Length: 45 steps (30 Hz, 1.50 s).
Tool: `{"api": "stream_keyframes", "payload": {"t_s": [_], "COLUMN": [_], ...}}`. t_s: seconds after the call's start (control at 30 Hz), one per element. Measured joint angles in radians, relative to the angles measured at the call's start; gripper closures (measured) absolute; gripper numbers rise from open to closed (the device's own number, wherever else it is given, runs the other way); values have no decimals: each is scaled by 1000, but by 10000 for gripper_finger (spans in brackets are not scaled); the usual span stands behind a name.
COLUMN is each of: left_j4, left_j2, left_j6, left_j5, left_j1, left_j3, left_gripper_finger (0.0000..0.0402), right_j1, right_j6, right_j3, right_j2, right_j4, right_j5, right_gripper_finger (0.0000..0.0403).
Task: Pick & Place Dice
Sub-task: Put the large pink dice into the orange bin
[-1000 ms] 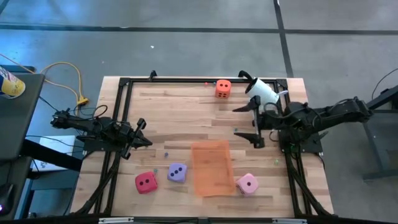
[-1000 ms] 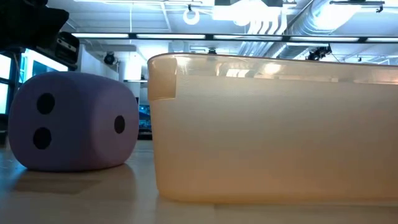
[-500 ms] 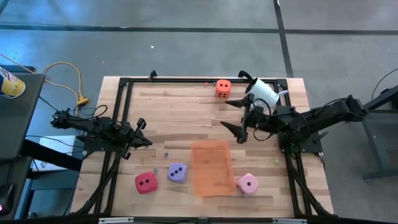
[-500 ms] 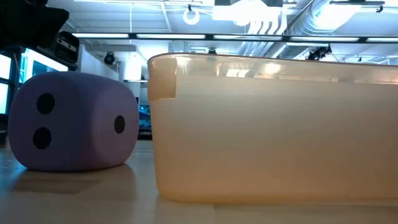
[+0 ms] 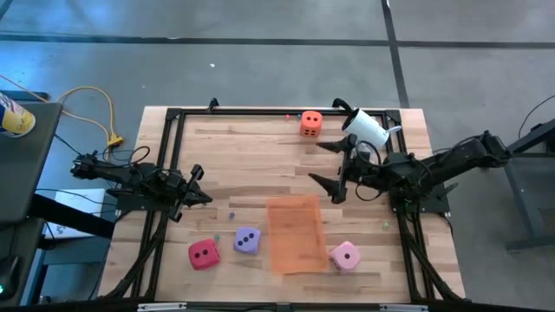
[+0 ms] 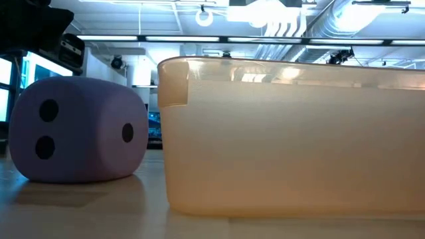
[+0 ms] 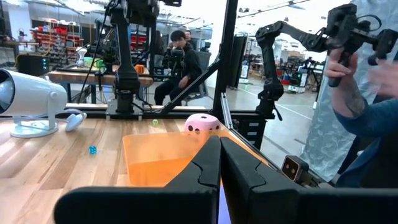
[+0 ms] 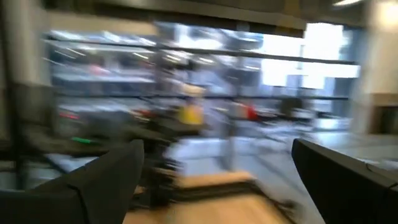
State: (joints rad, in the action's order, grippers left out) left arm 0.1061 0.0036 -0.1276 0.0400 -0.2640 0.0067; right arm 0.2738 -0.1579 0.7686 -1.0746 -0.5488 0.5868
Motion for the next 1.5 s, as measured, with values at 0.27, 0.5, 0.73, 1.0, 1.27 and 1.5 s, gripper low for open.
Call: {"api": "stream_keyframes", "payload": {"t_s": [0.27,0.5,0.73,1.0,1.27,1.5], "left_j4": [0,1,1,1,1,1], "left_j2": [0,0,0,0,0,0], "left_j6": [0,0,0,0,0,0], "left_j5": [0,0,0,0,0,0], "left_j1": [0,0,0,0,0,0], "left_j3": [0,0,0,0,0,0], "left_gripper_finger": [401,401,401,401,401,401], "right_j1": [223,325,329,329,377,435], "right_j6": [305,791,1276,1585,1667,1736], "right_j3": [286,571,731,745,745,745], "right_j2": [-31,-176,-337,-463,-558,-660], "right_j4": [690,1245,1664,1884,1882,1862], "right_j5": [384,231,0,-326,-495,-580], "right_gripper_finger": [8,9,9,9,9,9]}}
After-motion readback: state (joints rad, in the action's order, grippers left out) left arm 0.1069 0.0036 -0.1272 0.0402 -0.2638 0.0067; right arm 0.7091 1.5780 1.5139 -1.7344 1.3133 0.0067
